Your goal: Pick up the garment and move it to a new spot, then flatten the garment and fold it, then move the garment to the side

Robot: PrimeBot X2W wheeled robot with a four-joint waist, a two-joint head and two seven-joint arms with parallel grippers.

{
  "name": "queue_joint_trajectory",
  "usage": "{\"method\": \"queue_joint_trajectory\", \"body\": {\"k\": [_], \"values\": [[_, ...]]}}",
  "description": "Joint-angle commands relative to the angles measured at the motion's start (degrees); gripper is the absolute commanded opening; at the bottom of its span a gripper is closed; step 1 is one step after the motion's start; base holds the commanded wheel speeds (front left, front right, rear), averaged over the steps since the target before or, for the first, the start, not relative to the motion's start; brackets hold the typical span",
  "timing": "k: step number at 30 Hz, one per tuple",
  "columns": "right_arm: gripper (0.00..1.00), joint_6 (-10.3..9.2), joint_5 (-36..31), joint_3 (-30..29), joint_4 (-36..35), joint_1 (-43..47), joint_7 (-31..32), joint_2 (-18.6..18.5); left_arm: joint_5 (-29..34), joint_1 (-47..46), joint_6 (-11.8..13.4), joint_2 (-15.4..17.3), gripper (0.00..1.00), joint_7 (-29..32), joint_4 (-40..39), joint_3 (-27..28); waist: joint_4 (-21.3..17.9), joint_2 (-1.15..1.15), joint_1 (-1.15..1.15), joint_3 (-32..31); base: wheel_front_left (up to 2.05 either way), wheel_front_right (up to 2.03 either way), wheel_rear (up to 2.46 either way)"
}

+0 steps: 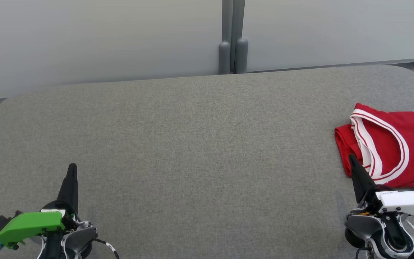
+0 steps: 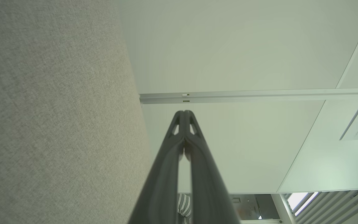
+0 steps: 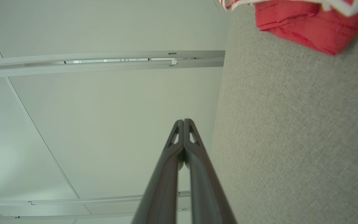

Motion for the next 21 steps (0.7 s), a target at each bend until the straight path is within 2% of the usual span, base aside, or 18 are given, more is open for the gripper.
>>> {"method": "queue_joint_trajectory", "body": {"k": [1, 21], "values": [[0.00, 0.02, 0.3, 0.0, 0.1, -0.6, 0.1, -0.3, 0.0, -0.8, -0.3, 0.0, 0.00, 0.3, -0.2, 0.1, 0.0, 0.42, 0.00, 0.0, 0.00, 0.00, 0.00], [0.00, 0.02, 0.3, 0.0, 0.1, -0.6, 0.1, -0.3, 0.0, -0.8, -0.3, 0.0, 0.00, 0.3, -0.2, 0.1, 0.0, 0.42, 0.00, 0.0, 0.00, 0.00, 0.00]]}}
